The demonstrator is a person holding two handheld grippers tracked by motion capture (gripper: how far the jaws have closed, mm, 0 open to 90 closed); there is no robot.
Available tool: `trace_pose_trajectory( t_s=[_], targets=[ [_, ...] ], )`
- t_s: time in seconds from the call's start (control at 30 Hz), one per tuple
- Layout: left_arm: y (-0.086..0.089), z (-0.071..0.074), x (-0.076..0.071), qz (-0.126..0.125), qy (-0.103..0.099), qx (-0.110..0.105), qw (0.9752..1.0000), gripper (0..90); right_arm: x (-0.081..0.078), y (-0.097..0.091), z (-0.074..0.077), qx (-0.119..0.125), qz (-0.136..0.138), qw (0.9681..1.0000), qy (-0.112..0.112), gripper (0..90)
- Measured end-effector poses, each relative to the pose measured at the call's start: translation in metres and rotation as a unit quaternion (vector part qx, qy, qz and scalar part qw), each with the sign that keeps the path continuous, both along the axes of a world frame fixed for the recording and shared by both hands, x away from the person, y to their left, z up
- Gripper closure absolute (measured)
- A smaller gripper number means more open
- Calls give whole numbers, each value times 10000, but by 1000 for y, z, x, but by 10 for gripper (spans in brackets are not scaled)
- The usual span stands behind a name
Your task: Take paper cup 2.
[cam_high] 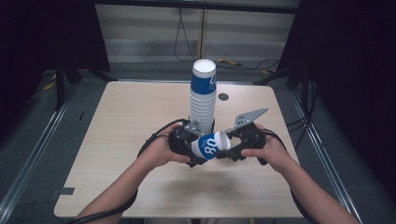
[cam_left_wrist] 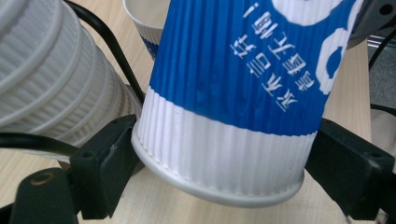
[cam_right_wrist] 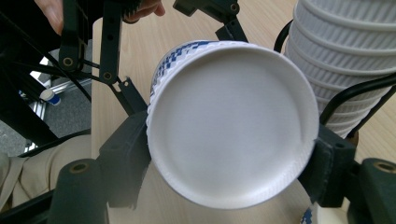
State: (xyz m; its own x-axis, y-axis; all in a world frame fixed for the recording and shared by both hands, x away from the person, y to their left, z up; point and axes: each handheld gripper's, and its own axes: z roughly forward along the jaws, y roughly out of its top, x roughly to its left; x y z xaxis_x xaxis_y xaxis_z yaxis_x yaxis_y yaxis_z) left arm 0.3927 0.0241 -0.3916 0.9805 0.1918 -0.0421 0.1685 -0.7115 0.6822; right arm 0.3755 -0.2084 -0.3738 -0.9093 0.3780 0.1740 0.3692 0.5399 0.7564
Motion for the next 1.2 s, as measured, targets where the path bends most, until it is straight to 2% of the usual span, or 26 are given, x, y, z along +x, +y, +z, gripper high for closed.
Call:
trace_pose_trajectory(
  t_s=[0.23,0.6,0.7,0.73,0.8,0.83,0.87,0.97,1.0,1.13,1.2],
  targets=[
    [1,1,-1,-32,-6,-16,10000,141,-1,1,0,58,35,10000,-7,269],
    [6,7,-2,-139,10,188,9997,185,-1,2,-4,183,80,9998,75,266],
    [5,8,-2,-152,80,327,9993,191,-3,5,-5,76,132,9999,9,262],
    [5,9,-2,-156,100,362,9992,195,-3,7,-6,-27,177,9998,-15,256],
    [6,10,-2,-198,96,414,9989,196,-3,7,-7,-57,182,9998,-30,249],
    [6,10,-3,-212,70,425,9988,196,-4,7,-7,-112,186,9998,-37,237],
    [6,10,-3,-180,89,532,9984,196,-4,8,-8,-228,200,9995,-110,225],
    [5,10,-4,-201,107,599,9979,196,-5,9,-8,-337,281,9989,-156,215],
    [4,10,-4,-236,79,682,9974,196,-6,11,-7,-492,319,9980,-224,214],
    [5,12,-3,-290,88,712,9970,201,-7,13,-6,-738,398,9962,-220,197],
    [5,11,-4,-269,119,724,9969,205,-7,14,-7,-750,403,9961,-237,193]
  ],
)
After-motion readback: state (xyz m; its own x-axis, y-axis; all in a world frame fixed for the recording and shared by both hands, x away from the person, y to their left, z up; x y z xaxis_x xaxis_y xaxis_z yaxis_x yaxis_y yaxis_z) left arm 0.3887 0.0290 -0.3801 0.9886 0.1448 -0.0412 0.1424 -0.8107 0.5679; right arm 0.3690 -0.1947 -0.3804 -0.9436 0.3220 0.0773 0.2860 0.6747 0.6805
